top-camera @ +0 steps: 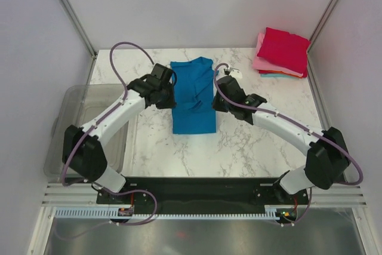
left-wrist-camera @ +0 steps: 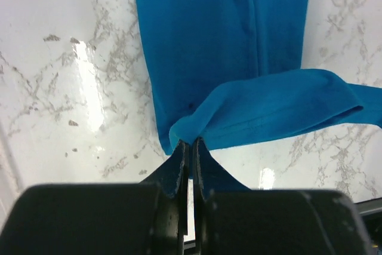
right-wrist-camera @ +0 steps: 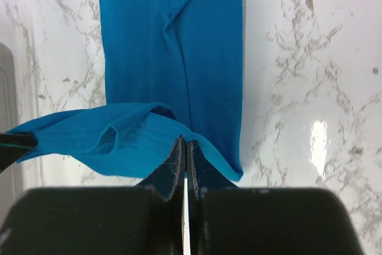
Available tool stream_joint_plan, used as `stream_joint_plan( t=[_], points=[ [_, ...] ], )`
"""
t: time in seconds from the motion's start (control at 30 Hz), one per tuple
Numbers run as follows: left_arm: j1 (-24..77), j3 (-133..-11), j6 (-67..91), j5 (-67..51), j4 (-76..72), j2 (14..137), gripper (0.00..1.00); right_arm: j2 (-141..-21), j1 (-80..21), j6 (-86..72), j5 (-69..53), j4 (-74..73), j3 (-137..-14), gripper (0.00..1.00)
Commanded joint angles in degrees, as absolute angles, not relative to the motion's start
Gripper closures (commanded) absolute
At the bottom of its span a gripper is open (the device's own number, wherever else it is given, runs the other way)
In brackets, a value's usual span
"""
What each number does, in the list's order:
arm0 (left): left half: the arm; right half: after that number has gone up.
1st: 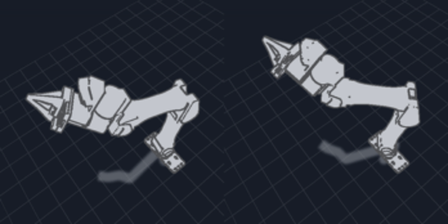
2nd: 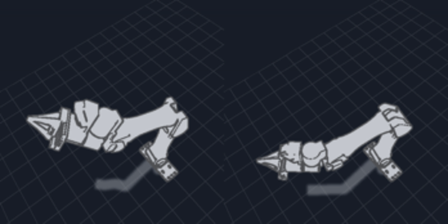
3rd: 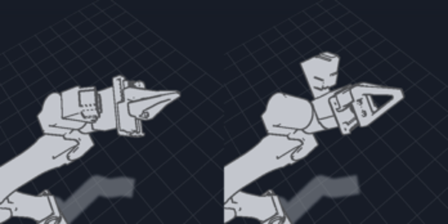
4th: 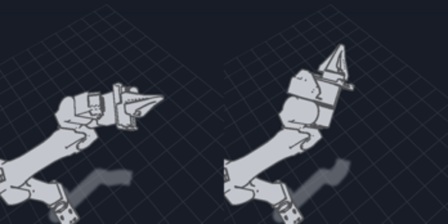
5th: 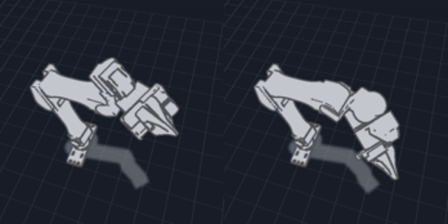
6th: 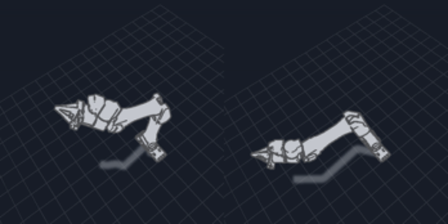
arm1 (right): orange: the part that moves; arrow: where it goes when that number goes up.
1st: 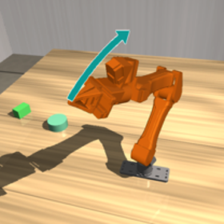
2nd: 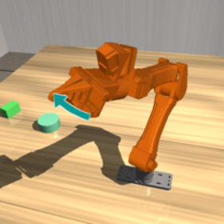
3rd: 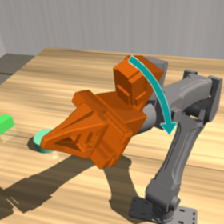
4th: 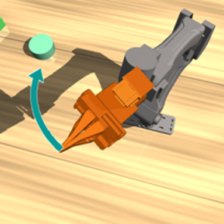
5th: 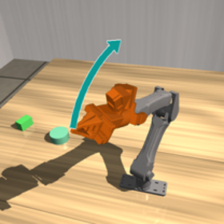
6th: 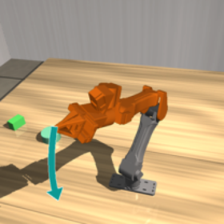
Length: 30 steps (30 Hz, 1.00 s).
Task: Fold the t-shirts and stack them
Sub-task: Fold the tshirt
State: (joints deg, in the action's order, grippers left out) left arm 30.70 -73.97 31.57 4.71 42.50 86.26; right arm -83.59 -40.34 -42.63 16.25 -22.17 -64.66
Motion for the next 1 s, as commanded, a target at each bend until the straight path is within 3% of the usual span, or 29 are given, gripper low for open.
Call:
stream_joint_plan(
  t=[0.0,0.5,0.77,0.83,0.87,0.93,0.97],
  points=[
    [27.5,-82.0,23.3,0.9,40.9,93.2,0.98,-88.2,-37.2,-37.9,11.6,-19.8,-71.0,1.0],
    [21.3,-96.8,19.1,-4.6,41.0,114.1,0.98,-106.0,-29.4,-33.4,3.8,-17.3,-82.0,1.0],
    [19.3,-106.9,19.0,-3.3,47.9,125.5,0.83,-117.7,-26.4,-31.9,0.2,-16.8,-89.9,0.99],
    [18.4,-111.9,19.3,-2.0,50.2,129.5,0.7,-123.4,-24.6,-31.2,-3.1,-17.9,-96.4,0.89],
    [18.2,-113.7,19.4,-0.2,51.6,130.7,0.59,-125.6,-24.0,-30.4,-4.2,-20.0,-99.2,0.72],
    [17.0,-119.3,20.3,-0.1,54.2,133.5,0.3,-129.4,-21.7,-29.3,-7.1,-21.8,-108.0,0.51],
    [16.4,-121.0,20.6,-0.9,54.5,134.2,0.25,-132.1,-20.8,-29.1,-6.9,-25.1,-111.0,0.42]
  ],
)
